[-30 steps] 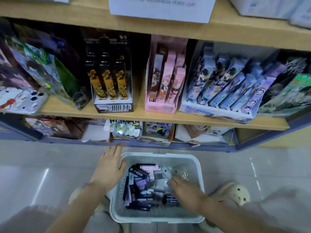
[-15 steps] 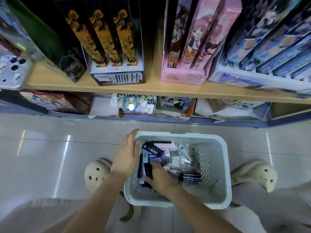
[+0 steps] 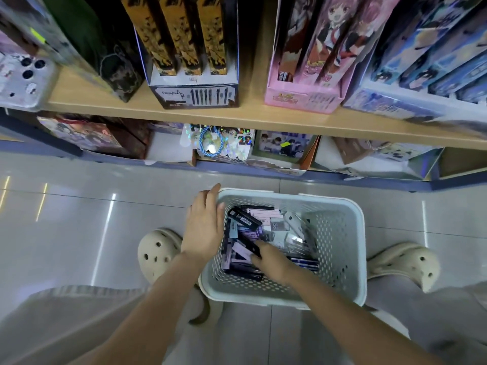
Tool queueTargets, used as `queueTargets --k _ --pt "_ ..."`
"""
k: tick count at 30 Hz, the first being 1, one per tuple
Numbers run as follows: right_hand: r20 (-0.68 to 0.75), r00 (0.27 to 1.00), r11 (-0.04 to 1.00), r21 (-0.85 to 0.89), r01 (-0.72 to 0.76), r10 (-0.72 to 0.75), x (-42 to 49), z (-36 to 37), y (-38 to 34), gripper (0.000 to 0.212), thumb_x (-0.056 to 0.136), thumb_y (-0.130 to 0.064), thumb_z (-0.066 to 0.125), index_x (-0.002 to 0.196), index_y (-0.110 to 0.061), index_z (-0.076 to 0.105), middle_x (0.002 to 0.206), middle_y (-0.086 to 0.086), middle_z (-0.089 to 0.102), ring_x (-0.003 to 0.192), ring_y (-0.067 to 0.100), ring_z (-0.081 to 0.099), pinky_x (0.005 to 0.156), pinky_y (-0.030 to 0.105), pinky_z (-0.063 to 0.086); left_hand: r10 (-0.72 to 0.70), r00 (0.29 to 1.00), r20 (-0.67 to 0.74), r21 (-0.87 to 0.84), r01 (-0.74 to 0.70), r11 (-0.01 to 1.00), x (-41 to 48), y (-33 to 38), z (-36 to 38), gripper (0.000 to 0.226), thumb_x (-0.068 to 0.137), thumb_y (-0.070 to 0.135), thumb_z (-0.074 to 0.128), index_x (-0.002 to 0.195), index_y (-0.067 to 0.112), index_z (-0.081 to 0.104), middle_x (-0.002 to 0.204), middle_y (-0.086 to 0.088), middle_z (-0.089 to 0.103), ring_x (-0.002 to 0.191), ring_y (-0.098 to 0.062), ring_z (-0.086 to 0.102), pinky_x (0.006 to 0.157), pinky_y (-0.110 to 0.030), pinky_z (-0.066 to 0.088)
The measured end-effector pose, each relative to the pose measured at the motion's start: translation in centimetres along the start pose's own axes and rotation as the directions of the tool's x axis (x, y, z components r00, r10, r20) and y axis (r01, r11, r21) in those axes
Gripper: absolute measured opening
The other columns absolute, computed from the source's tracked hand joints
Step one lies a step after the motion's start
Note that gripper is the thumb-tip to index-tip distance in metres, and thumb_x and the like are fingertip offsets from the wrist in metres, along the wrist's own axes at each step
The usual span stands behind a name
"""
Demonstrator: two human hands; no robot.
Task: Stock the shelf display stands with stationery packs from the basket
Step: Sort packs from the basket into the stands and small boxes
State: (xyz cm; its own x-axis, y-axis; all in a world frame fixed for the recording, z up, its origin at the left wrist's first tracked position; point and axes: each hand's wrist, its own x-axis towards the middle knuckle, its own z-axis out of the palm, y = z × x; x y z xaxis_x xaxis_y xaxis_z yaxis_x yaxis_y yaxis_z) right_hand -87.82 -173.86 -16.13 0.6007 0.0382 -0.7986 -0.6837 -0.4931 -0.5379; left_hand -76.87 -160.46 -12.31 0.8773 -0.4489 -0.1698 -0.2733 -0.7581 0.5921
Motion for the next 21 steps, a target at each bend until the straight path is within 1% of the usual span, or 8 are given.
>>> queueTargets --k 2,6,8,10,13,15,17,21 --pt "0.001 1.000 0.999 0.051 -0.004 0.004 -1.3 -0.9 0.5 0.031 0.100 -0.017 0.044 0.125 -0.001 0.049 0.092 0.012 0.058 0.071 0.016 0.050 0.058 0.024 0.036 0.025 0.996 -0.090 0.030 -0.023 0.999 -0.9 0.8 0.0 0.046 0.098 0.030 0.023 0.128 0.004 0.047 0.113 -0.016 0.050 0.102 -0.031 0.045 0.091 -0.033 0.030" --pt "-0.041 0.999 0.993 0.114 0.010 -0.005 -3.4 -2.4 1.4 0.037 0.101 -0.021 0.043 0.135 -0.008 0.046 0.110 0.007 0.060 0.089 0.019 0.058 0.073 0.025 0.046 0.049 0.980 -0.195 0.005 -0.049 0.999 -3.6 2.9 0.8 0.030 0.098 0.019 0.030 0.111 0.002 0.051 0.101 -0.014 0.052 0.087 -0.020 0.041 0.077 -0.024 0.029" --pt "-0.062 0.998 0.987 0.161 0.021 -0.011 -4.1 -2.8 1.6 0.037 0.100 -0.022 0.043 0.135 -0.009 0.047 0.101 -0.005 0.059 0.085 0.012 0.058 0.070 0.017 0.046 -0.103 0.993 -0.061 -0.203 0.088 0.975 -4.6 4.3 1.6 0.027 0.101 0.022 0.030 0.113 0.006 0.049 0.104 -0.008 0.052 0.090 -0.016 0.046 0.076 -0.020 0.030" --pt "-0.117 0.993 0.975 0.213 0.057 -0.033 -4.6 -2.9 1.4 0.035 0.100 -0.022 0.044 0.133 -0.009 0.049 0.095 -0.012 0.056 0.079 0.001 0.055 0.064 0.008 0.042 -0.311 0.941 0.136 -0.376 0.339 0.863 -4.9 5.7 2.2 0.026 0.102 0.026 0.033 0.117 0.009 0.043 0.112 -0.004 0.048 0.101 -0.018 0.050 0.080 -0.017 0.031" --pt "-0.268 0.959 0.952 0.256 0.165 -0.094 -5.5 -2.7 0.4 0.036 0.100 -0.023 0.045 0.134 -0.014 0.049 0.109 -0.008 0.060 0.088 -0.002 0.056 0.073 0.008 0.042 -0.471 0.703 0.533 -0.481 0.710 0.514 -4.4 6.5 3.0 0.041 0.098 0.047 0.039 0.124 0.015 0.038 0.120 0.000 0.049 0.114 -0.016 0.048 0.098 -0.024 0.031" --pt "-0.372 0.915 0.946 0.213 0.245 -0.154 -6.0 -2.0 -0.5 0.037 0.098 -0.025 0.047 0.134 -0.016 0.050 0.119 -0.004 0.060 0.103 0.006 0.057 0.089 0.018 0.045 -0.408 0.638 0.653 -0.519 0.770 0.371 -4.1 6.7 3.2 0.046 0.090 0.057 0.046 0.116 0.019 0.042 0.110 -0.001 0.060 0.108 -0.018 0.057 0.103 -0.036 0.038" --pt "-0.419 0.872 0.932 0.136 0.337 -0.254 -6.4 -1.0 -1.6 0.035 0.097 -0.018 0.051 0.132 -0.015 0.051 0.119 -0.003 0.056 0.110 0.009 0.055 0.099 0.025 0.043 -0.383 0.668 0.637 -0.596 0.743 0.305 -3.9 7.3 3.1 0.035 0.095 0.043 0.050 0.110 0.011 0.047 0.091 -0.004 0.063 0.086 -0.014 0.062 0.084 -0.028 0.049" --pt "-0.388 0.832 0.884 0.082 0.461 -0.397 -6.5 -0.6 -2.4 0.037 0.092 -0.011 0.057 0.130 -0.014 0.053 0.118 -0.013 0.050 0.113 0.000 0.050 0.100 0.011 0.035 -0.491 0.741 0.458 -0.675 0.650 0.349 -3.4 7.1 2.5 0.018 0.100 0.018 0.044 0.103 0.001 0.050 0.086 -0.013 0.056 0.071 -0.014 0.056 0.054 -0.012 0.048"
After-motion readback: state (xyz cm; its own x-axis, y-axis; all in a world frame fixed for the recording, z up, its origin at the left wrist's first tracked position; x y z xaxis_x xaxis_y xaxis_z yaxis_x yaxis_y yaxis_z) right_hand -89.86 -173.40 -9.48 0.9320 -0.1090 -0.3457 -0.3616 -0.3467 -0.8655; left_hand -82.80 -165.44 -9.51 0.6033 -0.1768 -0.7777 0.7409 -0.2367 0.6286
